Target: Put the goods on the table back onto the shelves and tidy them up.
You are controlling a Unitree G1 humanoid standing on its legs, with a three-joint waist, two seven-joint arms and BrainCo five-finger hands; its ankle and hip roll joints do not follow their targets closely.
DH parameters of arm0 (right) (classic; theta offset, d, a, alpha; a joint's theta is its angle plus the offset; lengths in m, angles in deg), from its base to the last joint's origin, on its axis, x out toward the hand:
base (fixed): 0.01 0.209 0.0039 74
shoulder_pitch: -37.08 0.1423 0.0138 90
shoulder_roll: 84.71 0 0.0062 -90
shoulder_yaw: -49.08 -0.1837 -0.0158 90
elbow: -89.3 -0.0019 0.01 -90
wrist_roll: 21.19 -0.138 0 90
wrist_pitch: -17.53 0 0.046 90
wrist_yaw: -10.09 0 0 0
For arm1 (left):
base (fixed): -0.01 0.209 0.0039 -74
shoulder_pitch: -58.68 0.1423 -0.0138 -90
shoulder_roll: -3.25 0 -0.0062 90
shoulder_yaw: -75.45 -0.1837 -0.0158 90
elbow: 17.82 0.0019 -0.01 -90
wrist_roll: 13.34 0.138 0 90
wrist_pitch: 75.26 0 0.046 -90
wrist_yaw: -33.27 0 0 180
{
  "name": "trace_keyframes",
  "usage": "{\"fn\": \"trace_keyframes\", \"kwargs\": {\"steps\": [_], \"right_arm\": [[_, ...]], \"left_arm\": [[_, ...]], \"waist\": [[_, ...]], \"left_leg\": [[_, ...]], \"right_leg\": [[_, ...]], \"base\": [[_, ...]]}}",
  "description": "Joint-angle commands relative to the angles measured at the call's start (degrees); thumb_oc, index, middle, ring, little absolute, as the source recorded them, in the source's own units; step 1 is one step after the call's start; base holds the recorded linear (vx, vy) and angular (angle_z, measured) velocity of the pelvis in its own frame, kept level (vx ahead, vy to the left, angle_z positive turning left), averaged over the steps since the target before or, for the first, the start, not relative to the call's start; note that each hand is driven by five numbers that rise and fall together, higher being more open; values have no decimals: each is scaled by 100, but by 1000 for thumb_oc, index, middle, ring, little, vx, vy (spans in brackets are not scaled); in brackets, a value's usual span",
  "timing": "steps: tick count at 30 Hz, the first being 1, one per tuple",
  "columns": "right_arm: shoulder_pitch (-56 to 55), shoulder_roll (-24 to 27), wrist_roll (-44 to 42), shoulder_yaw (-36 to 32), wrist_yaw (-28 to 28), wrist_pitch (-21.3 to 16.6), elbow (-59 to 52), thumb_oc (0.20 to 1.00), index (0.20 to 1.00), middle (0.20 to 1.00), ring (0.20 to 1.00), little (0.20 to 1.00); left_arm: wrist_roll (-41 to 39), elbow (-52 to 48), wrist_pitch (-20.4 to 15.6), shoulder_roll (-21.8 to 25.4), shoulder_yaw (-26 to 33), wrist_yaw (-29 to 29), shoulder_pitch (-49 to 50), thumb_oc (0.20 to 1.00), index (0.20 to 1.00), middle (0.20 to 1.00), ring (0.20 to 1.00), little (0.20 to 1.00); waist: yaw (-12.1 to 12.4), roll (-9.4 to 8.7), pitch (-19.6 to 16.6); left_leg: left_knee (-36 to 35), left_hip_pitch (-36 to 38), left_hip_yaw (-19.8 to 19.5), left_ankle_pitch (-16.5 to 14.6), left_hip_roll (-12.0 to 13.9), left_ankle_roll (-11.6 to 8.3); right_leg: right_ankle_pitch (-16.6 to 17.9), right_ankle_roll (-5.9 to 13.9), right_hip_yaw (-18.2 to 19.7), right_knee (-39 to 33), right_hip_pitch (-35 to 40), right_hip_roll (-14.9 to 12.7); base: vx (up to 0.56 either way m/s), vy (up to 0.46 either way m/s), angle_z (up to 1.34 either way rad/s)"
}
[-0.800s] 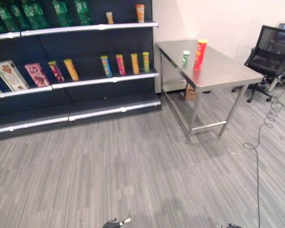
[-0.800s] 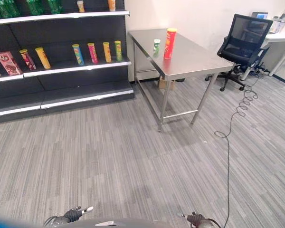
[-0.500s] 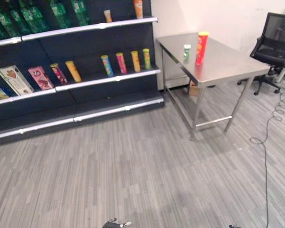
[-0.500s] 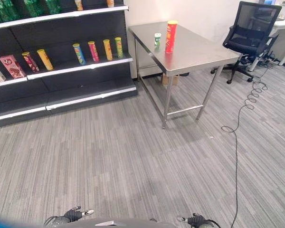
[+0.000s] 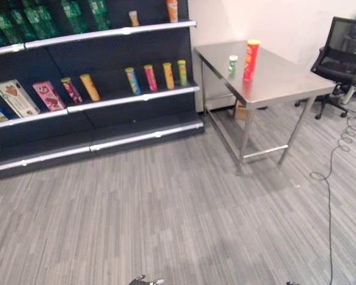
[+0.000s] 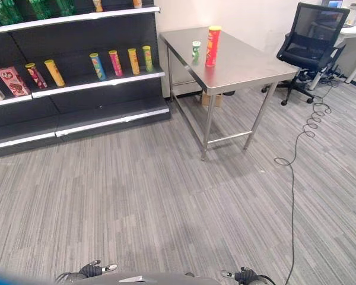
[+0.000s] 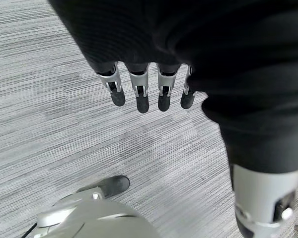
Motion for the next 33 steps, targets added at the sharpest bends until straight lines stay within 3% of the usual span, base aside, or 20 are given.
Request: {"fn": "trace_keyframes", "kwargs": {"steps": [1,13,16,17,21,24,28,29,33], "right_arm": [[312,116,-35,212,-33,-75,167,1000,1000,1000,1000,1000],[304,123,-113,200,-36,-53,162,1000,1000,1000,1000,1000],[326,135,-218,212,-50,-88,83,1000,1000,1000,1000,1000],[355,164,-301,214,-96,-115,21,1000,1000,1000,1000,1000],[422,250,-372,206,-122,-145,-168,1000,1000,1000,1000,1000],[526,265,-438,246,-184,-196,-261,1000,1000,1000,1000,1000],[579,222,-491,221,-204,-224,-298,1000,1000,1000,1000,1000],[560,162,-378,261,-179,-195,-271,1000,1000,1000,1000,1000],[656,36,-255,289,-125,-172,-181,1000,1000,1000,1000,1000]], "left_arm": [[-77,239,-89,63,58,7,-350,1000,1000,1000,1000,1000],[-260,241,-60,90,176,-8,-320,1000,1000,1000,1000,1000],[-405,172,-67,124,204,-36,-348,1000,1000,1000,1000,1000],[-535,104,-84,128,223,-70,-388,1000,1000,1000,1000,1000],[-683,97,-113,71,215,-125,-430,1000,1000,1000,1000,1000],[-806,165,-160,52,226,-171,-393,1000,1000,1000,1000,1000],[-904,199,-162,49,305,-203,-351,1000,1000,1000,1000,1000],[-856,262,-158,61,393,-200,-267,1000,1000,1000,1000,1000],[-781,259,-154,166,440,-181,-342,1000,1000,1000,1000,1000]], "waist": [[-112,-228,-21],[-62,-267,96],[-39,-345,281],[11,-407,458],[108,-441,569],[236,-412,602],[395,-395,600],[449,-330,459],[533,-482,247]], "left_leg": [[15,-44,-357,-295,103,-357],[219,-205,-475,-306,189,-408],[1006,-650,-602,-504,156,-441],[1673,-1042,-703,-557,29,-475],[1488,-1788,-940,-245,-129,-450],[911,-2426,-970,416,6,-545],[313,-2657,-805,705,122,-681],[198,-2438,-779,925,216,-633],[543,-2378,-592,763,59,-454]], "right_leg": [[-585,657,-33,92,106,-444],[-602,578,9,118,4,-347],[-686,482,49,255,-119,-313],[-727,416,43,314,-152,-326],[-808,441,-9,277,-123,-318],[-984,433,61,226,15,-234],[-1185,423,329,114,395,-190],[-1290,472,479,96,598,-175],[-1317,681,550,437,598,-525]], "base": [[0,0,0],[-1,-54,0],[-47,-77,3],[-69,-70,12],[85,-1,3],[218,56,11],[317,102,-14],[563,251,-74],[442,213,-60]]}}
